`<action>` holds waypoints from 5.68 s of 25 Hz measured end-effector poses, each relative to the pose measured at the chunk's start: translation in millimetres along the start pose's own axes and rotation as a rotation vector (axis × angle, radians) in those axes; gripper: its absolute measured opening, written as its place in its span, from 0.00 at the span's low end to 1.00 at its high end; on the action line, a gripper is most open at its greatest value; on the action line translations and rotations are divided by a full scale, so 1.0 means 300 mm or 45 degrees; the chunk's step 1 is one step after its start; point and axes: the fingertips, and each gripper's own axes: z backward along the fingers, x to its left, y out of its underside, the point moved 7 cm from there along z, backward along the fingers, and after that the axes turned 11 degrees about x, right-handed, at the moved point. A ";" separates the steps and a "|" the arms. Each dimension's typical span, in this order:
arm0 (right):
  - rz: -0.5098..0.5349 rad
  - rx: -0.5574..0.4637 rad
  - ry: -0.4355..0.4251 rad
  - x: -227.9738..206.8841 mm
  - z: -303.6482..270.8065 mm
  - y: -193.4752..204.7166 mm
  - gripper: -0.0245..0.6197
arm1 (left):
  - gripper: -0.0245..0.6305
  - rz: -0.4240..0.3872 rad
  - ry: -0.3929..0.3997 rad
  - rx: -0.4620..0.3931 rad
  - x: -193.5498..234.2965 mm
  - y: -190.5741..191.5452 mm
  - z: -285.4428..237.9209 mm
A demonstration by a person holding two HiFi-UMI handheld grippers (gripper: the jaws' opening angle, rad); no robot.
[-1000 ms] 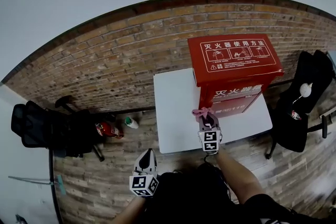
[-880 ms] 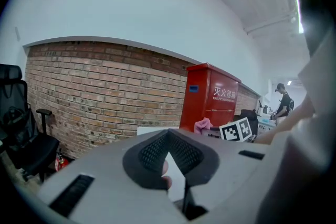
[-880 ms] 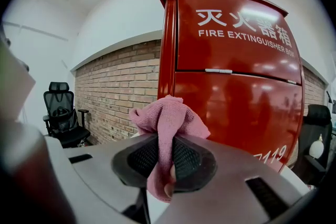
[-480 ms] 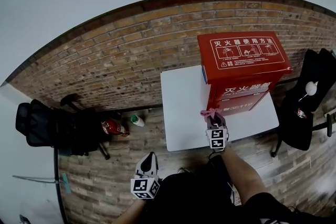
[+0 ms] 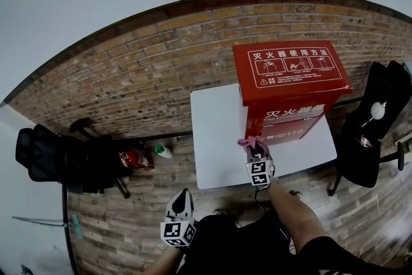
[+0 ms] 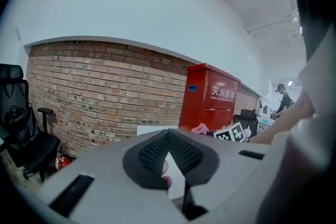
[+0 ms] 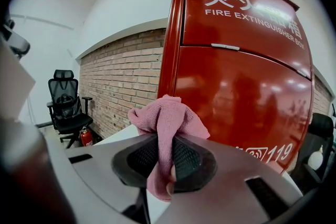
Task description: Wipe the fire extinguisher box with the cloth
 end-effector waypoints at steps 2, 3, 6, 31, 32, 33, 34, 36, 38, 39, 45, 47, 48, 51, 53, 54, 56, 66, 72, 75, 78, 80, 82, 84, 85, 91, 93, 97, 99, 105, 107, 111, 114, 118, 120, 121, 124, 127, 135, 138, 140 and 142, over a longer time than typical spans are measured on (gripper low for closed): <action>0.035 0.005 -0.001 -0.010 -0.002 0.003 0.14 | 0.06 0.000 -0.008 -0.013 -0.046 0.014 -0.020; 0.048 0.014 0.001 -0.021 -0.004 0.008 0.14 | 0.06 0.009 -0.016 -0.015 -0.068 0.019 -0.028; 0.074 0.040 -0.007 -0.080 0.006 0.025 0.14 | 0.06 0.044 -0.049 -0.022 -0.146 0.033 -0.033; 0.227 0.100 -0.100 -0.377 0.070 0.119 0.14 | 0.06 0.038 -0.098 0.023 -0.472 0.007 -0.130; 0.230 0.101 -0.100 -0.383 0.071 0.121 0.14 | 0.06 0.035 -0.096 0.024 -0.478 0.003 -0.138; 0.232 0.102 -0.101 -0.389 0.071 0.123 0.14 | 0.06 0.033 -0.093 0.023 -0.483 -0.003 -0.146; 0.231 0.103 -0.102 -0.395 0.073 0.125 0.14 | 0.06 0.032 -0.089 0.020 -0.488 -0.009 -0.155; 0.226 0.104 -0.100 -0.410 0.078 0.128 0.14 | 0.06 0.026 -0.078 0.013 -0.500 -0.023 -0.174; 0.223 0.108 -0.094 -0.431 0.083 0.136 0.14 | 0.06 0.021 -0.067 0.010 -0.514 -0.033 -0.193; 0.224 0.112 -0.091 -0.443 0.085 0.140 0.14 | 0.06 0.022 -0.062 0.012 -0.522 -0.034 -0.202; 0.231 0.125 -0.071 -0.510 0.102 0.161 0.14 | 0.06 0.023 -0.031 0.021 -0.565 -0.038 -0.245; 0.226 0.129 -0.063 -0.529 0.107 0.164 0.14 | 0.06 0.022 -0.020 0.025 -0.576 -0.040 -0.257; 0.224 0.131 -0.058 -0.540 0.110 0.167 0.14 | 0.06 0.022 -0.014 0.031 -0.581 -0.039 -0.263; 0.220 0.130 -0.045 -0.573 0.115 0.175 0.14 | 0.06 0.015 0.000 0.033 -0.592 -0.043 -0.281; 0.214 0.133 -0.031 -0.597 0.124 0.180 0.14 | 0.06 0.005 0.013 0.029 -0.601 -0.052 -0.291; 0.212 0.136 -0.022 -0.610 0.129 0.182 0.14 | 0.06 0.003 0.023 0.029 -0.607 -0.058 -0.295; 0.215 0.137 -0.005 -0.635 0.137 0.188 0.14 | 0.06 0.000 0.036 0.033 -0.617 -0.064 -0.301; 0.398 0.175 0.053 -0.749 0.164 0.221 0.14 | 0.06 -0.028 0.052 0.046 -0.622 -0.058 -0.320; 0.492 0.193 0.067 -0.799 0.176 0.242 0.14 | 0.06 -0.024 0.048 0.058 -0.614 -0.053 -0.322; 0.356 0.208 0.083 -0.830 0.177 0.259 0.14 | 0.06 -0.013 0.050 0.069 -0.613 -0.049 -0.327; 0.158 0.231 0.108 -0.859 0.170 0.283 0.14 | 0.06 -0.015 0.053 0.076 -0.614 -0.045 -0.333; 0.057 0.249 0.112 -0.867 0.163 0.300 0.14 | 0.06 -0.021 0.054 0.073 -0.616 -0.049 -0.335; -0.025 0.271 0.114 -0.870 0.152 0.320 0.14 | 0.06 -0.013 0.051 0.081 -0.610 -0.045 -0.336; -0.096 0.288 0.114 -0.867 0.138 0.339 0.14 | 0.06 0.011 0.044 0.094 -0.600 -0.043 -0.336; -0.126 0.299 0.112 -0.865 0.132 0.346 0.14 | 0.06 0.023 0.040 0.099 -0.594 -0.043 -0.335; -0.193 0.414 0.119 -0.859 0.082 0.403 0.14 | 0.06 0.014 0.001 0.124 -0.560 -0.018 -0.315; -0.206 0.470 0.120 -0.860 0.063 0.426 0.14 | 0.06 0.017 -0.019 0.130 -0.544 -0.007 -0.302; -0.221 0.536 0.094 -0.855 0.027 0.460 0.14 | 0.06 0.031 -0.062 0.124 -0.521 0.003 -0.272; -0.210 0.575 0.087 -0.857 0.007 0.485 0.14 | 0.06 0.059 -0.081 0.124 -0.509 0.011 -0.260; -0.225 0.655 0.121 -0.853 -0.015 0.514 0.14 | 0.06 0.131 -0.122 0.113 -0.472 0.033 -0.225; -0.232 0.633 0.116 -0.843 -0.023 0.507 0.14 | 0.06 0.138 -0.134 0.109 -0.462 0.039 -0.212; -0.258 0.648 0.095 -0.808 -0.019 0.499 0.14 | 0.06 0.151 -0.148 0.107 -0.440 0.050 -0.194; -0.236 0.635 0.070 -0.781 -0.021 0.474 0.14 | 0.06 0.159 -0.150 0.103 -0.430 0.052 -0.189; -0.242 0.637 0.051 -0.755 -0.041 0.488 0.14 | 0.06 0.163 -0.154 0.097 -0.423 0.053 -0.186; -0.254 0.650 0.047 -0.743 -0.040 0.483 0.14 | 0.06 0.165 -0.152 0.097 -0.421 0.057 -0.185; -0.262 0.655 0.051 -0.737 -0.037 0.478 0.14 | 0.06 0.167 -0.153 0.097 -0.418 0.059 -0.183; -0.265 0.665 0.043 -0.713 -0.040 0.477 0.14 | 0.06 0.174 -0.158 0.096 -0.407 0.063 -0.176; -0.260 0.655 0.034 -0.683 -0.046 0.461 0.14 | 0.06 0.176 -0.165 0.094 -0.393 0.067 -0.171; -0.271 0.642 -0.008 -0.598 -0.076 0.448 0.14 | 0.06 0.189 -0.176 0.089 -0.361 0.073 -0.150; -0.255 0.645 -0.018 -0.573 -0.087 0.442 0.14 | 0.06 0.196 -0.184 0.090 -0.350 0.078 -0.139; -0.261 0.653 -0.019 -0.554 -0.088 0.434 0.14 | 0.06 0.202 -0.190 0.092 -0.343 0.080 -0.130; -0.274 0.679 -0.014 -0.534 -0.087 0.436 0.14 | 0.06 0.207 -0.199 0.092 -0.335 0.084 -0.122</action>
